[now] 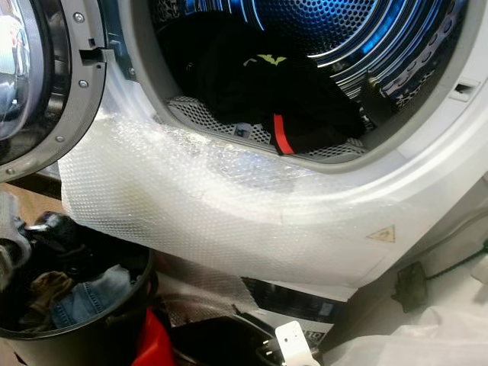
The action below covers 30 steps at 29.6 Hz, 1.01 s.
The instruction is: Clothes washing
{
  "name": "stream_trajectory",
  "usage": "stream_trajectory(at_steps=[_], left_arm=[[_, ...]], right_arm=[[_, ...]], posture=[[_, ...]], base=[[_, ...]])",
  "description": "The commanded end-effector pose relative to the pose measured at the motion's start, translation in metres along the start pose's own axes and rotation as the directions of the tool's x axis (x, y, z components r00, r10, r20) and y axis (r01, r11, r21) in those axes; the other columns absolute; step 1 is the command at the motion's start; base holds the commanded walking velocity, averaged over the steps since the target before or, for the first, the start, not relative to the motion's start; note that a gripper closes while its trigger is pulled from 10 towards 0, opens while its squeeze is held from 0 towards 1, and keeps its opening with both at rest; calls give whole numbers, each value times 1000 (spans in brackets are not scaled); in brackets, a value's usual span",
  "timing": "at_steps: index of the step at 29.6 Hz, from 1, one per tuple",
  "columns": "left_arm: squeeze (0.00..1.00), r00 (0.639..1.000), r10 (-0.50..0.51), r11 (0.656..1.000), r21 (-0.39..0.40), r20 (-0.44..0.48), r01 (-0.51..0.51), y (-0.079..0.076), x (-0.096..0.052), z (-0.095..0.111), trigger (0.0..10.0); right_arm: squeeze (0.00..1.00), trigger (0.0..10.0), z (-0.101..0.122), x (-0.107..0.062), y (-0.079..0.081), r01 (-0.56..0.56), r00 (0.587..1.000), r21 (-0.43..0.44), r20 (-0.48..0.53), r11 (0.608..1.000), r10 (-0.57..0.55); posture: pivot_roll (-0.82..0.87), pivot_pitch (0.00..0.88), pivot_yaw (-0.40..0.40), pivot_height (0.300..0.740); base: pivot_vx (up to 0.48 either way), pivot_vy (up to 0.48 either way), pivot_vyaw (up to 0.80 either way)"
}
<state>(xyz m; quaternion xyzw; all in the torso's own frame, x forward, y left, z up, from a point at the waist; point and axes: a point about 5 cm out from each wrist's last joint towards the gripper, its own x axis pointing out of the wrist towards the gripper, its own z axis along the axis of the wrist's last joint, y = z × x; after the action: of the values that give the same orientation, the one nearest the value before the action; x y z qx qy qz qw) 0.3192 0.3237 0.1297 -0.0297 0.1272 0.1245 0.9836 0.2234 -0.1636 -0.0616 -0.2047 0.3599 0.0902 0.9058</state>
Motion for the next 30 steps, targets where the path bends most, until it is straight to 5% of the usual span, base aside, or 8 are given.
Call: stream_trajectory(at_steps=[1, 6, 18, 27, 30], left_arm=[[0, 1000, -3, 1000, 2, 5, 3, -10, 5, 0, 10000], [0, 999, 33, 995, -96, -41, -37, -17, 13, -14, 10000], [0, 961, 242, 956, -137, -133, -259, -8, 4, -53, 10000], [0, 933, 346, 924, -138, -99, -358, 3, 3, -47, 10000], [0, 921, 384, 901, -192, -67, -389, 10, 6, -35, 10000]], right_arm=[[0, 10000, 2, 0, -5, -1, 1000, -23, 14, 1000, 2], [0, 10000, 4, 1, -11, 9, 1000, -23, 20, 1000, -8], [0, 10000, 9, 2, -15, 33, 999, 31, 36, 999, -34], [0, 10000, 2, 0, -17, 22, 999, -3, 23, 1000, -22], [0, 10000, 2, 0, -20, 18, 999, -24, 32, 1000, -17]], posture=[[247, 0, -168, 740], [226, 0, -172, 740], [181, 0, -145, 740], [186, 0, -170, 740], [167, 0, -181, 740]], base=[[0, 0, 0], [0, 0, 0], [0, 0, 0], [0, 0, 0], [0, 0, 0]])
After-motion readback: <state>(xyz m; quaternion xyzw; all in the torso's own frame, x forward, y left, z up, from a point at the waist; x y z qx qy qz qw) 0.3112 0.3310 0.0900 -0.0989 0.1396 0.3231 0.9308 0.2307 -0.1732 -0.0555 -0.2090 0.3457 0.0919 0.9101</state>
